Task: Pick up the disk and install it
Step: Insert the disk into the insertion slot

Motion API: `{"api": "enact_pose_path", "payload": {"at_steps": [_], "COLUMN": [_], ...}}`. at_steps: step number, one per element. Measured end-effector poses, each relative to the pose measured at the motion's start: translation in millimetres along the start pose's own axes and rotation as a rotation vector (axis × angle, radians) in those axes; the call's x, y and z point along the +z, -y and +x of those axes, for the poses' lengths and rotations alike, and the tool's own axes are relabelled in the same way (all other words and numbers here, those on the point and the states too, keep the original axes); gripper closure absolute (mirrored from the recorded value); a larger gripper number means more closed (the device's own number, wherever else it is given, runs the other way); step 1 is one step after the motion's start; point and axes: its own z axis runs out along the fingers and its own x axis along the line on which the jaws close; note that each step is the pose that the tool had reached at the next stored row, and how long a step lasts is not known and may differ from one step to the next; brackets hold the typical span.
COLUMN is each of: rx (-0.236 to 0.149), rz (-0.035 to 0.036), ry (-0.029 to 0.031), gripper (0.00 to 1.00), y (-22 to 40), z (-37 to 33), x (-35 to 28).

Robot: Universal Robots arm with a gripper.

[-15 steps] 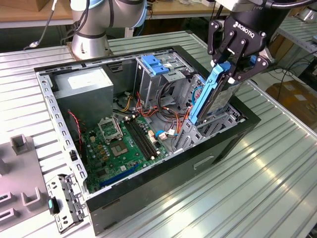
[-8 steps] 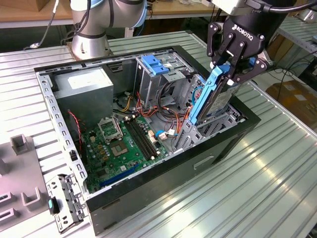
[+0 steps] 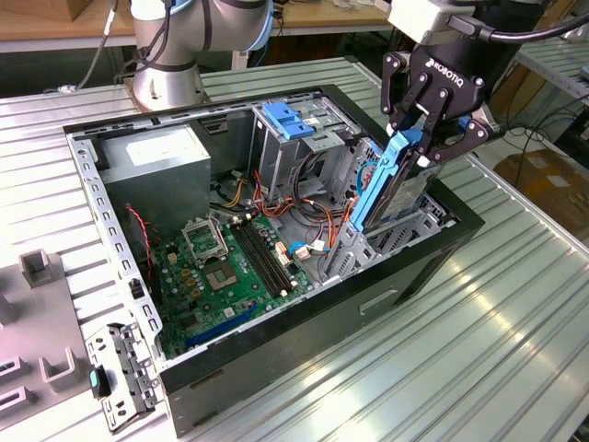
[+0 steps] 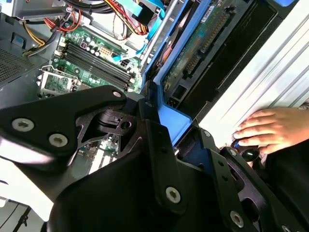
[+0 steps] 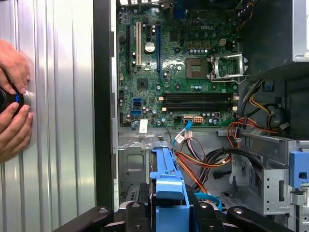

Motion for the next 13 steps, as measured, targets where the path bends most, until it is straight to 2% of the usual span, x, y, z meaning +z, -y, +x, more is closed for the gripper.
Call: {"api": "enact_pose_path", "payload": {"at_steps": [6, 13], "rx": [0.0, 0.0], "rz": [0.0, 0.0], "ry": [0.0, 0.0001], "gripper": [0.63, 0.63], "y": [0.0, -0.1], "z": [0.4, 1.5], "x": [6.5, 21.1]}}
